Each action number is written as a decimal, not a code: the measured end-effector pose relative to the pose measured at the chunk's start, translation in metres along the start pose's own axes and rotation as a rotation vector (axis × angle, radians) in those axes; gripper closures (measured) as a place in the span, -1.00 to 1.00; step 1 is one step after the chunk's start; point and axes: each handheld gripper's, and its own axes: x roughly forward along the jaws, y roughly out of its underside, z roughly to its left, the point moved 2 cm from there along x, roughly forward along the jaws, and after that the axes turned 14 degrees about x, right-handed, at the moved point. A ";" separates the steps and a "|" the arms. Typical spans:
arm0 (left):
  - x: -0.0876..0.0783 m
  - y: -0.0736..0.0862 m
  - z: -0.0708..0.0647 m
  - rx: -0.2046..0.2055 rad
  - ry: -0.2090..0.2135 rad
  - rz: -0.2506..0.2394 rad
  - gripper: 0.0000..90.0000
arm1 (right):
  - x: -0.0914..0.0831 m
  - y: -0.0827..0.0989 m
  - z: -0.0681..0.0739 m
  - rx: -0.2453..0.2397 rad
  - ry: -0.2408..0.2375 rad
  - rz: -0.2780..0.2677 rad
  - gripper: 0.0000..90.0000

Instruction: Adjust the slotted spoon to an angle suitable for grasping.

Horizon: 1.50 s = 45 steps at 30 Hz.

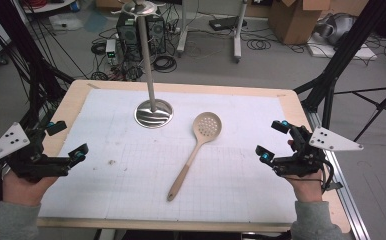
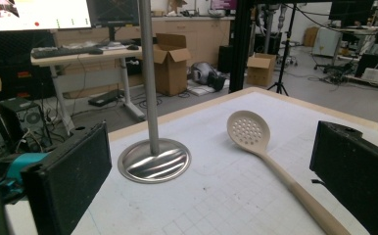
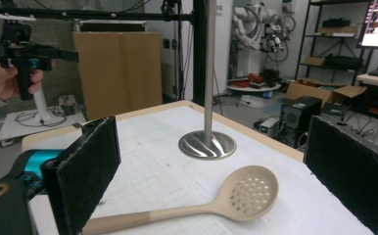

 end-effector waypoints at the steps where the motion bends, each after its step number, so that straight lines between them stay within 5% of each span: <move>1: 0.000 0.000 0.000 0.000 0.000 0.000 -0.95 | 0.000 0.000 0.000 0.000 0.000 0.000 -0.88; 8: 0.003 0.010 0.004 -0.022 0.004 0.013 -0.95 | 0.015 0.007 -0.006 0.035 0.005 0.045 -0.88; 15: 0.008 0.009 0.000 -0.025 0.016 0.009 -0.95 | 0.024 0.014 0.002 0.017 -0.032 0.092 -0.79; 21: 0.017 0.012 -0.003 -0.025 0.050 0.015 -0.95 | 0.044 0.031 0.007 0.002 -0.083 0.191 -0.47; 27: 0.020 0.013 -0.003 -0.034 0.053 0.017 -0.95 | 0.065 0.053 0.005 0.044 -0.065 0.230 -0.05; 32: 0.022 0.015 -0.007 -0.031 0.051 0.027 -0.95 | 0.090 0.071 0.012 -0.001 -0.028 0.330 0.47; 35: 0.022 0.016 -0.007 -0.027 0.049 0.026 -0.95 | 0.099 0.075 0.011 -0.027 -0.027 0.347 0.62; 40: 0.023 0.018 -0.005 -0.036 0.055 0.019 -0.95 | 0.115 0.081 -0.001 0.030 -0.050 0.348 0.94; 45: 0.023 0.024 -0.004 -0.049 0.068 0.014 -0.95 | 0.127 0.087 -0.008 0.038 -0.069 0.358 0.98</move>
